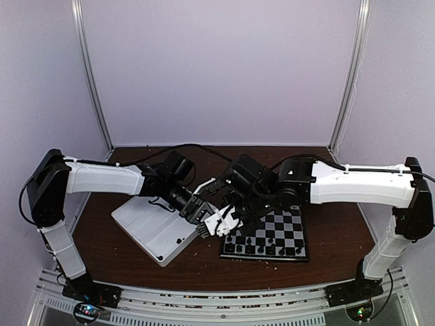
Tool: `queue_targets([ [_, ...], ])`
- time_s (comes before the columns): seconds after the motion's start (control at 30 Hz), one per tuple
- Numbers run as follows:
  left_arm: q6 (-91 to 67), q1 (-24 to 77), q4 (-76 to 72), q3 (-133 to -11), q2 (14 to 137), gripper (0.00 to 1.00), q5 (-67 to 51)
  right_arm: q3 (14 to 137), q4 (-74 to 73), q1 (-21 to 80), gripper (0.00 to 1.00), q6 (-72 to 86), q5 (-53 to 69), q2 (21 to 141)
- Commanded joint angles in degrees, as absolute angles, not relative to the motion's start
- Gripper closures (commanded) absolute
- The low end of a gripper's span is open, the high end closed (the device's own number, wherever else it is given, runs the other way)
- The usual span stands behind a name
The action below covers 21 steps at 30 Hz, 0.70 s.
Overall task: Set up the chess pieces on the board
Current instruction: Pass from the left arm to the right
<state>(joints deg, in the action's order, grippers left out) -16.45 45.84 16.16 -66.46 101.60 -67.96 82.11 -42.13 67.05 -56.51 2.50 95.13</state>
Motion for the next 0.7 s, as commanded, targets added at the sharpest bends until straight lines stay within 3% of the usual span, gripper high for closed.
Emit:
queue_targets([
  [0.0, -13.9, 45.2, 17.2, -67.8, 98.9, 0.77, -61.6, 80.4, -41.2, 67.1, 0.9, -54.7, 0.4, 94.9],
  [0.23, -19.7, 42.6, 4.9, -59.8, 89.3, 0.68, -49.2, 77.8, -41.2, 62.2, 0.9, -47.2, 7.7, 90.0],
  [0.47, -28.9, 43.9, -22.9, -49.8, 82.1, 0.65, -32.6, 76.9, -39.7, 53.0, 0.9, -33.8, 23.5, 85.6],
  [0.67, -17.9, 51.0, -21.7, -51.8, 80.3, 0.64, -20.7, 75.7, -36.4, 45.2, 0.89, -24.6, 38.1, 83.5],
])
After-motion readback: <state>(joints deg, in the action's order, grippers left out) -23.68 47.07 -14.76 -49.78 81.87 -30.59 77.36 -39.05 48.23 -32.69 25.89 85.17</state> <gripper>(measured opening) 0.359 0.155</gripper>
